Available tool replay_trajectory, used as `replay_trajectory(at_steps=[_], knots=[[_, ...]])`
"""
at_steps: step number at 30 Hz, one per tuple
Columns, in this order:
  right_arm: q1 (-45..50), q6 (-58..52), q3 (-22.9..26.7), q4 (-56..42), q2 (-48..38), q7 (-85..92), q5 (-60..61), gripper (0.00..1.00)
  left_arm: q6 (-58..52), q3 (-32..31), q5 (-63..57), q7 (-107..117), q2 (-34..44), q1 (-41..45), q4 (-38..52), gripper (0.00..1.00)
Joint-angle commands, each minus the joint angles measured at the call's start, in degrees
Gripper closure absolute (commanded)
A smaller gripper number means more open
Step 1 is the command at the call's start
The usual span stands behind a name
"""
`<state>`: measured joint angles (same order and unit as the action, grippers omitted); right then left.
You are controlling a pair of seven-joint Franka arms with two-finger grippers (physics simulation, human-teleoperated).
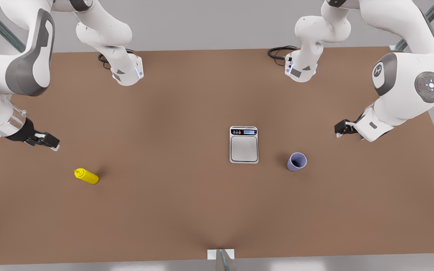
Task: Move cup to the weight, pick up sauce bottle, pour sauce
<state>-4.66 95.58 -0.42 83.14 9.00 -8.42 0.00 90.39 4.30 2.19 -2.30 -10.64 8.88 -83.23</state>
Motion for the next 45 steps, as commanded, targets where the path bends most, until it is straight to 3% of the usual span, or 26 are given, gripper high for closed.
replay_trajectory(at_steps=[1, 3, 4, 6, 10, 16, 27, 28, 29, 30, 31, 32, 35, 45], knots=[[0.1, 0.1, 0.0, 0.0, 0.1, -0.1, 0.0, 0.00, -0.3, 0.0, -0.2, -0.2, 0.0, -0.1, 0.0, 0.00], [0.3, 0.0, -0.1, -0.1, -0.3, -0.2, 0.1, 0.00, -0.3, -0.1, -0.7, -0.2, -1.7, -0.1, -0.7, 0.00], [0.0, 0.1, -0.1, -0.8, 0.1, -0.1, 0.1, 0.00, 1.1, -0.5, -0.3, -0.1, -4.1, 0.0, -5.2, 0.00], [-0.1, -1.3, 0.2, -1.0, -0.4, 0.1, 0.0, 0.00, 13.9, -2.2, 1.2, -0.1, -5.0, 0.3, -17.0, 0.00], [0.0, -0.7, 0.1, -1.0, -0.2, 0.1, 0.0, 0.00, 27.9, -3.2, 1.2, -0.9, -7.5, 0.3, -28.3, 0.00], [0.4, -0.7, -0.3, -1.0, -0.3, -0.3, 0.0, 0.00, 36.2, -3.2, 1.2, -0.9, -11.1, 0.2, -29.3, 0.00], [0.0, -0.7, 0.1, -1.2, 0.1, -0.4, 0.0, 0.00, 40.4, -3.3, 1.7, -0.7, -14.8, 0.2, -29.1, 0.00], [0.0, -0.7, 0.1, -1.2, 0.1, -0.4, 0.0, 0.00, 40.4, -3.3, 1.7, -0.7, -14.9, 0.2, -29.1, 0.09], [0.0, -0.7, 0.1, -1.2, 0.1, -0.4, 0.0, 0.00, 40.9, -3.3, 1.8, -0.4, -15.0, 0.2, -29.1, 0.28], [0.0, -0.7, 0.2, -1.2, 0.1, -0.4, 0.0, 0.00, 41.2, -3.3, 1.8, -0.2, -15.6, 0.2, -29.1, 0.34], [-0.1, -0.7, 0.1, -1.2, 0.2, -0.4, 0.0, 0.00, 41.4, -3.4, 1.9, -0.1, -15.6, 0.2, -29.1, 0.58], [-0.1, -0.7, 0.2, -1.2, 0.2, -0.4, 0.0, 0.00, 41.4, -3.4, 2.4, -0.1, -15.6, 0.2, -29.1, 0.73], [-0.2, -0.7, 0.2, -1.2, 0.2, -0.4, 0.0, 0.00, 41.3, -3.4, 4.6, 0.5, -15.6, 0.4, -29.1, 0.79], [-0.2, -0.6, 0.2, -1.3, 0.2, -0.5, 0.2, 0.00, 40.3, -3.4, 4.7, 0.7, -16.1, 0.7, -28.9, 0.79]])
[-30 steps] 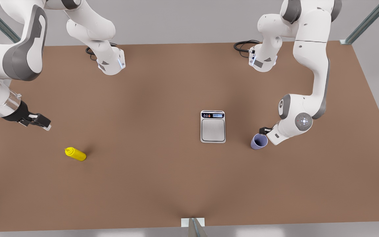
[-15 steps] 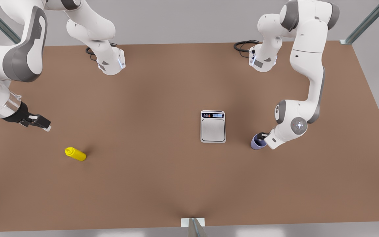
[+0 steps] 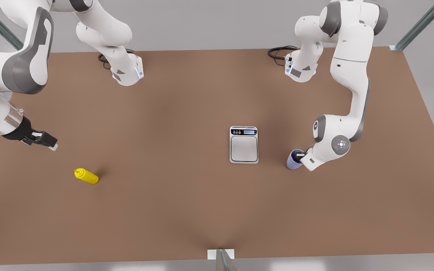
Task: Move cup to the weight, pick up sauce bottle, pour sauce
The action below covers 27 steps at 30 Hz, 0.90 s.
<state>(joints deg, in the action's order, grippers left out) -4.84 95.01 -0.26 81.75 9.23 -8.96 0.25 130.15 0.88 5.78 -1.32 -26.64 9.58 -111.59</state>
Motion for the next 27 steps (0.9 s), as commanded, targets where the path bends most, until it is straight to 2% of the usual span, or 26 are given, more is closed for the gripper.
replay_trajectory(at_steps=[1, 5, 7, 8, 9, 10, 12, 14, 16, 17, 19, 21, 24, 27], knots=[[0.0, 0.0, 0.0, 0.0, 0.0, 0.0, 0.0, 0.00, -0.9, 0.0, 1.1, -0.1, 0.1, 0.0, 0.3, 0.79], [-0.1, -0.1, 0.0, -0.9, 0.1, -0.6, 0.7, 0.00, -5.3, 0.0, 3.4, 2.5, 2.7, 1.9, 1.2, 0.79], [-1.4, -3.8, 0.2, -11.0, 8.1, -20.5, 6.2, 0.00, -5.9, 0.0, 3.5, 15.0, 3.2, 7.6, 2.3, 0.79], [-3.9, -3.9, 0.2, -12.1, 9.8, -27.0, 11.7, 0.00, -6.0, -0.7, 3.5, 20.0, 3.1, 8.9, 3.2, 0.79], [-9.3, -3.7, 0.2, -12.2, 12.4, -41.3, 24.3, 0.00, -10.3, -2.9, 3.5, 24.6, 2.2, 9.3, 6.4, 0.79], [-12.5, -3.3, 0.2, -12.2, 14.8, -48.9, 31.2, 0.00, -13.8, -3.0, 3.4, 24.7, 1.7, 9.8, 8.1, 0.79], [-17.4, -5.3, 0.1, -11.3, 20.4, -49.2, 44.5, 0.00, -16.2, -3.1, 3.5, 24.8, 1.5, 11.2, 8.2, 0.79], [-17.8, -5.4, 0.1, -9.9, 23.6, -49.1, 50.0, 0.00, -14.9, -3.3, 5.8, 24.7, 1.6, 11.9, 8.1, 0.79], [-23.4, -11.8, 0.1, -9.1, 29.3, -47.9, 54.9, 0.00, -13.3, -3.3, 8.0, 24.7, 1.7, 12.5, 8.1, 0.79], [-24.5, -15.0, 0.7, -8.0, 31.0, -40.1, 55.7, 0.00, -12.3, -3.3, 8.0, 24.7, 1.5, 13.0, 8.1, 0.79], [-24.0, -18.8, 3.4, -4.9, 32.7, -36.7, 56.3, 0.00, -12.2, -3.3, 8.1, 24.6, 1.0, 13.1, 8.1, 0.79], [-24.4, -21.7, 6.4, -5.1, 38.7, -29.1, 59.4, 0.00, -11.0, -3.1, 8.1, 24.7, 0.4, 13.4, 8.1, 0.79], [-27.2, -23.8, 6.6, -6.2, 45.3, -28.1, 62.1, 0.00, -11.9, -3.3, 9.6, 25.7, 1.2, 14.4, 8.1, 0.79], [-27.8, -23.5, 6.5, -6.2, 48.2, -24.7, 64.6, 0.00, -11.6, -3.3, 9.8, 26.0, 0.9, 15.0, 8.1, 0.79]])
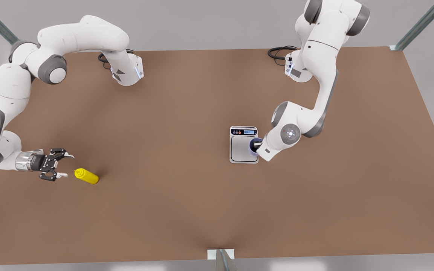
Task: Move cup to the weight, pick up sauce bottle, pour sauce
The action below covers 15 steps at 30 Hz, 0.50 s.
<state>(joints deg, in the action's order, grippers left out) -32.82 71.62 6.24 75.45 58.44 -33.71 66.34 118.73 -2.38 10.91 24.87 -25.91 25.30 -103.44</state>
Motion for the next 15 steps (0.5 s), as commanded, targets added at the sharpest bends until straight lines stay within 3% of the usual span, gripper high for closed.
replay_trajectory(at_steps=[1, 5, 6, 7, 8, 15], knots=[[-0.2, 0.0, 0.0, 0.0, 0.9, 0.0, 2.1, 0.00, 0.2, 0.0, 5.6, -0.1, -0.2, 0.4, 0.0, 0.79], [-0.7, 3.4, -2.6, -1.1, 3.1, -0.5, 4.3, 0.00, 0.4, 0.2, 6.0, 1.9, -0.8, 3.1, 0.3, 0.79], [-0.6, 4.0, -3.7, -0.9, 3.1, -0.6, 4.5, 0.00, 0.4, 0.2, 6.0, 1.4, -1.1, 3.1, 0.4, 0.68], [-0.7, 4.3, -4.4, -0.7, 3.1, -0.7, 4.5, 0.00, 0.5, 0.2, 6.0, 1.1, -1.2, 3.1, 0.3, 0.41], [-0.7, 4.3, -4.4, -0.5, 3.3, -0.7, 4.3, 0.00, 0.5, 0.3, 6.0, 1.0, -1.4, 3.0, 0.4, 0.01], [-0.6, 5.0, -7.0, 0.8, 4.2, 0.0, 4.5, 0.00, 0.4, 0.4, 5.8, 1.1, -1.2, 2.6, 0.7, 0.00]])
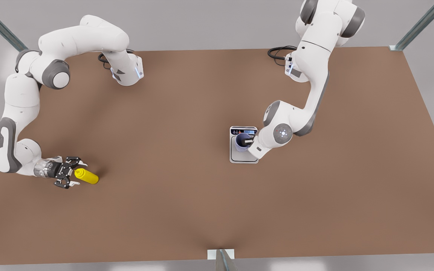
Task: Move cup to the weight, pick up sauce bottle, pour sauce
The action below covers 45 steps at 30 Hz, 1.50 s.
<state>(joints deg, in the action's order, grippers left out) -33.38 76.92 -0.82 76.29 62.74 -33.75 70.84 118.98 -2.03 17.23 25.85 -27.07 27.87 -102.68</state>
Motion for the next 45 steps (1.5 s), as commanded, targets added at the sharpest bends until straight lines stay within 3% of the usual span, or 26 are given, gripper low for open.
replay_trajectory(at_steps=[1, 7, 9, 10, 11, 12, 13, 15, 17, 21, 29, 33, 35, 38, 40, 45], knots=[[0.0, 0.1, -0.1, 0.0, 0.1, 0.0, 0.0, 0.00, -0.3, 0.0, -0.6, -0.1, 0.2, -0.1, 0.0, 0.00], [0.3, 1.7, -1.6, -0.1, 0.7, 0.1, -0.5, 0.02, -5.3, 1.1, -0.6, 0.8, 3.8, -0.4, 0.1, 0.00], [0.3, 2.2, -2.5, -0.1, 0.8, 0.2, -0.5, 0.15, -21.1, 8.7, -2.5, 0.0, 6.8, -0.4, 8.8, 0.00], [0.3, 2.4, -2.6, -0.1, 0.9, 0.2, -0.6, 0.21, -31.6, 14.4, -3.3, -0.5, 6.1, -0.4, 17.3, 0.00], [0.4, 2.4, -2.6, -0.1, 0.9, 0.1, -0.6, 0.22, -35.3, 17.9, -4.7, -4.3, 6.9, -0.5, 19.3, 0.00], [0.4, 2.5, -3.2, -0.1, 1.2, 0.2, -0.6, 0.25, -35.3, 17.9, -10.2, -18.2, 8.5, -2.4, 19.2, 0.00], [0.4, 2.5, -3.2, -0.1, 1.2, 0.2, -0.6, 0.35, -35.1, 17.9, -15.5, -28.9, 9.9, -3.3, 19.3, 0.00], [0.4, 2.5, -3.2, -0.1, 1.3, 0.5, -0.6, 0.45, -34.6, 17.9, -17.8, -29.8, 11.2, -4.7, 19.1, 0.00], [0.2, 2.4, -3.2, -0.1, 1.3, 5.2, -0.9, 0.62, -34.3, 17.2, -17.6, -36.1, 14.9, -11.0, 18.0, 0.00], [0.1, 2.4, -3.2, -0.1, 1.3, 7.6, -0.9, 0.78, -26.6, 13.9, -17.8, -35.6, 17.8, -14.8, 13.9, 0.00], [5.6, 4.6, -3.5, -5.7, -1.7, -2.7, -0.8, 0.77, -27.7, 11.8, -17.6, -35.2, 16.3, -13.5, 16.2, 0.00], [15.2, 12.6, -2.0, -5.3, -11.8, -12.2, -2.1, 0.77, -29.1, 11.8, -17.2, -35.2, 16.5, -13.5, 16.6, 0.00], [20.5, 19.0, -1.2, -4.1, -17.4, -20.0, -3.7, 0.75, -29.1, 3.1, -17.8, -35.2, 16.3, -21.9, 16.8, 0.00], [26.2, 26.4, -1.8, -2.9, -22.7, -28.2, -10.5, 0.75, -29.4, 3.1, -17.8, -35.2, 16.2, -21.9, 16.8, 0.00], [28.6, 30.0, -3.7, -2.7, -25.3, -32.0, -16.5, 0.75, -32.7, 3.1, -17.7, -35.7, 16.7, -21.9, 16.8, 0.00], [29.0, 39.0, -20.0, -2.8, -27.2, -43.9, -39.7, 0.75, -33.1, 2.8, -19.6, -36.0, 16.9, -21.9, 16.8, 0.00]])
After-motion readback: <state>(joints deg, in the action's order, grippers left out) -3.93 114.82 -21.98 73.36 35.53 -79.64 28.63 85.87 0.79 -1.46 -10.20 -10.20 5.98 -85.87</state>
